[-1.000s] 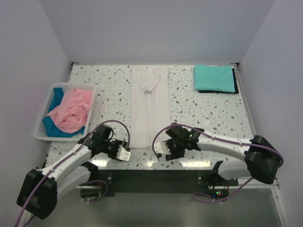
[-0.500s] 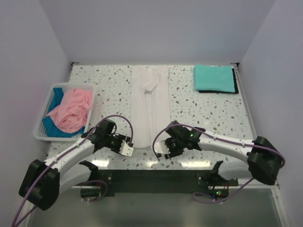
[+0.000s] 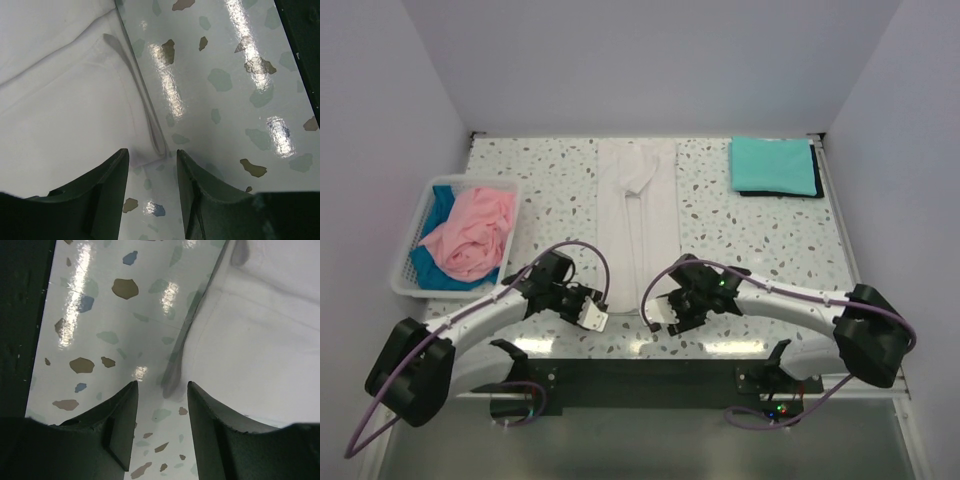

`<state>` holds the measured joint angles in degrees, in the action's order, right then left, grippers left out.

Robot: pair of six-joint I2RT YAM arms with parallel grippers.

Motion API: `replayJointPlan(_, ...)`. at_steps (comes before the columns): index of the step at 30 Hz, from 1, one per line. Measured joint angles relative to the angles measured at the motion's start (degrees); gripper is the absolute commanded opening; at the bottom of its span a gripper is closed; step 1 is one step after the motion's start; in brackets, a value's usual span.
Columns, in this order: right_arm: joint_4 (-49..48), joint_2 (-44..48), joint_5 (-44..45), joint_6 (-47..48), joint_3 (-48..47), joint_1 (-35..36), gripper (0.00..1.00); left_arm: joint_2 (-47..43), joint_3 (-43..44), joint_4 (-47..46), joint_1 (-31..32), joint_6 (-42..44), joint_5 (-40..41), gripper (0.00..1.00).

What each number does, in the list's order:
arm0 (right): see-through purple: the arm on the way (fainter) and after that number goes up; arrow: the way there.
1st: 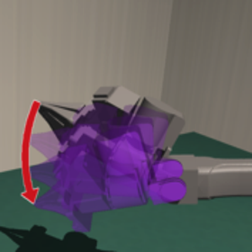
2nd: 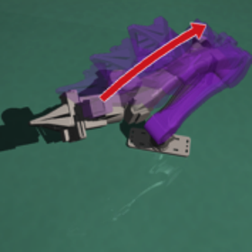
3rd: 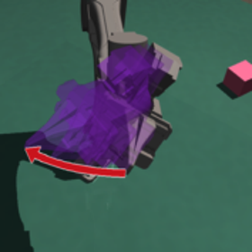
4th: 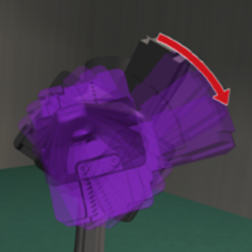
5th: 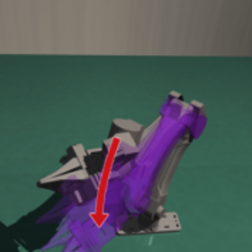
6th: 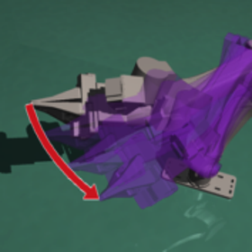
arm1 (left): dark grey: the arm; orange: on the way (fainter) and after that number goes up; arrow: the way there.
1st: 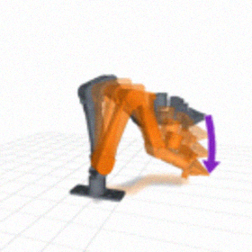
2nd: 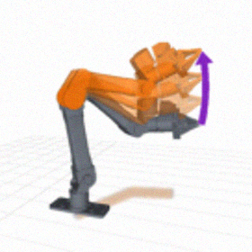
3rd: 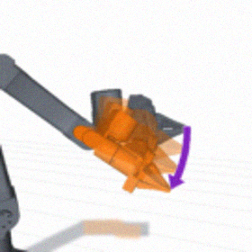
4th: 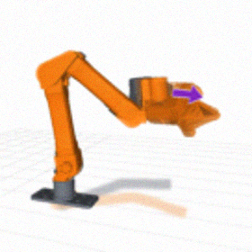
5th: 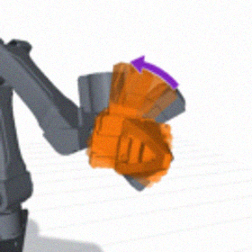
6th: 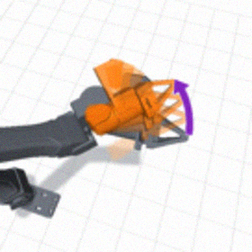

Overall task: Fold and stack the t-shirts
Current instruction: Fold the tshirt

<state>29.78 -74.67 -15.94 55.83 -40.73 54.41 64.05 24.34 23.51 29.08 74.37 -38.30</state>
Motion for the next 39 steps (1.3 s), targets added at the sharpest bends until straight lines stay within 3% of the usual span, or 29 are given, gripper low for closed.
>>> replayJointPlan(14,-3.8,-6.3,-0.1,1.0,0.5,-2.6,0.40,5.6,1.2,-4.4,1.9,-1.3,0.6,0.43)
replayJointPlan(20,-5.4,-7.4,-0.3,1.9,0.6,-2.7,0.25,7.6,2.4,-4.6,2.2,-1.4,1.0,0.33)
replayJointPlan(26,-6.8,-8.0,-0.1,2.3,0.6,-2.7,0.00,8.0,2.4,-4.6,2.7,-1.9,2.0,0.08)
replayJointPlan(28,-6.8,-8.0,0.0,2.1,0.6,-2.7,0.00,7.8,2.5,-4.6,3.1,-2.9,2.4,0.00)
replayJointPlan(33,-4.1,-5.1,-0.1,-0.3,0.6,-2.6,0.00,3.4,2.4,-3.4,6.9,-5.1,3.5,0.00)
replayJointPlan(39,3.9,6.3,-1.8,-5.0,-0.8,-1.2,0.00,-6.4,3.4,1.8,11.5,-11.1,3.1,0.00)
